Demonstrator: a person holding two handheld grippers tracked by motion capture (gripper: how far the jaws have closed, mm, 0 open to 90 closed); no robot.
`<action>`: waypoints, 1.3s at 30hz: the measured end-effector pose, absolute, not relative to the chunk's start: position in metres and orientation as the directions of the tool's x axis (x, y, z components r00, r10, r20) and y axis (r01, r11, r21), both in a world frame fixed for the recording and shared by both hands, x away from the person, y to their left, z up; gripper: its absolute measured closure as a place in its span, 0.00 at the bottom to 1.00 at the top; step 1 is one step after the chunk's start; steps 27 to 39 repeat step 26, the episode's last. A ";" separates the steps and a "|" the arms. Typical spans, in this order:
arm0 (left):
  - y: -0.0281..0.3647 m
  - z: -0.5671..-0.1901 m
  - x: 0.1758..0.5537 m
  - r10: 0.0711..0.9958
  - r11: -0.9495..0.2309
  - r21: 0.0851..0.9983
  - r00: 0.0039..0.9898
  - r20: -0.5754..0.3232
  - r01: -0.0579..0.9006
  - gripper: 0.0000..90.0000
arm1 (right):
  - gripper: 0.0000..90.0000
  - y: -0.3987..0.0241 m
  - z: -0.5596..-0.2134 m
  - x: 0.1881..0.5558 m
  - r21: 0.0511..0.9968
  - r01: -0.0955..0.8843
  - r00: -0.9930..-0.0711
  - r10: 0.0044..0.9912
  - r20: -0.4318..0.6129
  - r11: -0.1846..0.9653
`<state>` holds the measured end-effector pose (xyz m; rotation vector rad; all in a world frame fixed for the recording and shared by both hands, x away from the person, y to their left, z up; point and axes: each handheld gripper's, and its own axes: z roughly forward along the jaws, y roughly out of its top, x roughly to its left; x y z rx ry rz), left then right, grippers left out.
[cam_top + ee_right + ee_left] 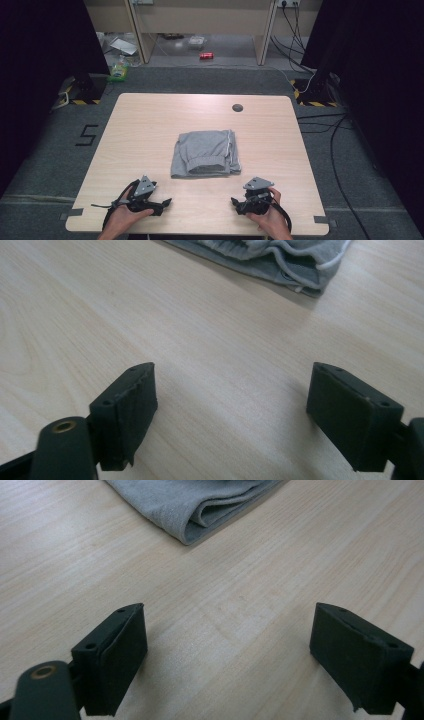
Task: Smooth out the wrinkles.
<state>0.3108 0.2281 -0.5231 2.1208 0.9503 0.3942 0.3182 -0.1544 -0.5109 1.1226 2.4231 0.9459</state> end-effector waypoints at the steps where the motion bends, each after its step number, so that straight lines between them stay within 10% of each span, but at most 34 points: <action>1: 0.228 -0.523 0.311 0.738 -0.430 0.751 0.675 -0.028 0.501 0.16 | 0.21 -0.153 -0.511 0.318 0.677 0.561 -0.647 0.763 0.000 0.476; 39: 0.228 -0.523 0.311 0.742 -0.427 0.751 0.670 -0.027 0.503 0.16 | 0.15 -0.154 -0.516 0.320 0.708 0.517 -0.677 0.736 -0.005 0.480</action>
